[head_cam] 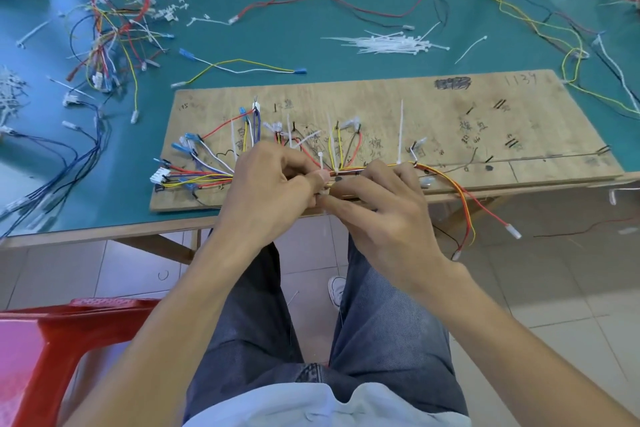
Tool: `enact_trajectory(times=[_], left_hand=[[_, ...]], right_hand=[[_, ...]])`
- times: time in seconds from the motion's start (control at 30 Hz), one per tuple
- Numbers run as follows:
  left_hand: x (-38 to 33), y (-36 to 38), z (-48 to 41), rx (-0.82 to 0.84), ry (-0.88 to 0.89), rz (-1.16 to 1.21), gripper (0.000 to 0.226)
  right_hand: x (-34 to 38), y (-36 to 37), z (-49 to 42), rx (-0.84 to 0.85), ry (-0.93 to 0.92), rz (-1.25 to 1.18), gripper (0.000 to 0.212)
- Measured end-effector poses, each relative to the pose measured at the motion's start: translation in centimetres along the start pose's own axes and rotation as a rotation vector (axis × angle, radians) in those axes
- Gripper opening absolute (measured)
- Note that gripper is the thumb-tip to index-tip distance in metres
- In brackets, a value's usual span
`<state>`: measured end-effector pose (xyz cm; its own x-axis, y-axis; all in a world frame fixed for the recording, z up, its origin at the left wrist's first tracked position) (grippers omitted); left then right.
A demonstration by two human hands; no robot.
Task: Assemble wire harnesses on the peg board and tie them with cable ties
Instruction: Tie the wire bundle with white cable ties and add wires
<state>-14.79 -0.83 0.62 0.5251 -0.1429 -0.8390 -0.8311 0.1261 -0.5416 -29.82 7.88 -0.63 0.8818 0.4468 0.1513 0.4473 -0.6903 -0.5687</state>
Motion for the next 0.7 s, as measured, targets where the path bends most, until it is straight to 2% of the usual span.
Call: enact_trajectory(times=[0.1, 0.17, 0.27, 0.4, 0.5, 0.7], left_hand=[[0.0, 0.0, 0.3, -0.051, 0.048, -0.020, 0.016], [-0.1, 0.0, 0.6, -0.076, 0.098, -0.052, 0.014], [0.9, 0.2, 0.6, -0.035, 0.026, 0.074, 0.011], [0.9, 0.0, 0.8, -0.057, 0.057, 0.058, 0.013], [1.1, 0.0, 1.1, -0.042, 0.015, 0.112, 0.016], [1.1, -0.1, 1.2, -0.044, 0.030, 0.114, 0.015]], right_hand=[[-0.1, 0.5, 0.6, 0.026, 0.203, -0.220, 0.015], [-0.2, 0.8, 1.1, 0.045, 0.476, -0.470, 0.017], [0.3, 1.5, 2.2, 0.123, 0.942, -0.800, 0.020], [0.8, 1.9, 2.2, 0.171, 1.325, -1.134, 0.024], [0.5, 2.0, 1.5, 0.252, 1.425, -1.192, 0.025], [-0.4, 2.1, 0.6, 0.378, 1.396, -1.134, 0.026]])
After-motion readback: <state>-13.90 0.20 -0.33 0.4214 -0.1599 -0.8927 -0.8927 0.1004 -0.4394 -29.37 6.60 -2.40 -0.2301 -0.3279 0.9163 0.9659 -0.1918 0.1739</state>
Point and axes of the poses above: each hand's wrist, its own z-axis away from the middle knuckle, its own y-axis out of the palm, x = y × z, the point moved 4 cm from there along -z, towards the middle knuckle, and after that the axes turned 10 degrees about -x, right-handed, at the moved point
